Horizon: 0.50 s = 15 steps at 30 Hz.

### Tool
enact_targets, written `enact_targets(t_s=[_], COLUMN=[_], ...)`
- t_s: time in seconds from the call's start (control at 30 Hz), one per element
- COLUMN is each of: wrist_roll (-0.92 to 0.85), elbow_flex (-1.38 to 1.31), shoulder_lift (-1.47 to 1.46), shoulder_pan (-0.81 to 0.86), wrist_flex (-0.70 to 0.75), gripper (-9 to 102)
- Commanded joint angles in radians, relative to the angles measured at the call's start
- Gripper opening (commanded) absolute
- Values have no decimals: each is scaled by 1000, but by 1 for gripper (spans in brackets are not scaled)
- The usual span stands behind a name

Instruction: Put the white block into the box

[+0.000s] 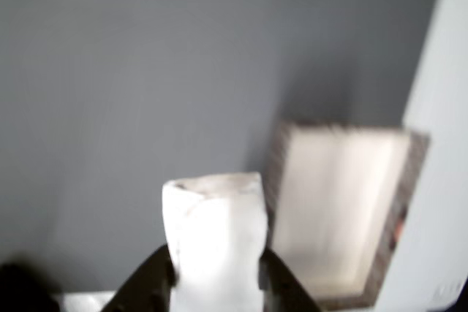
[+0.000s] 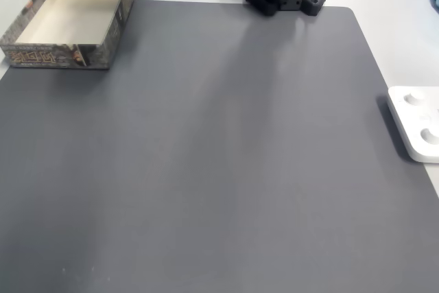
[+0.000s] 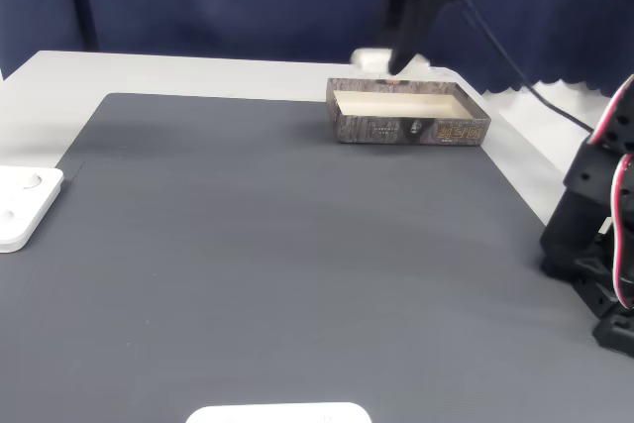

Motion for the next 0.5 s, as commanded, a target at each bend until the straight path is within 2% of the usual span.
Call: enact_targets(t_s=[0.0,0.27,0.47], wrist_roll=[75,216,344], elbow_flex=[-44,-121,-282], shoulder_lift=[32,-104,-275], shoulder_pan=[106,278,357], wrist_flex=[8,-3,-3], gripper=[-2,-2,-2])
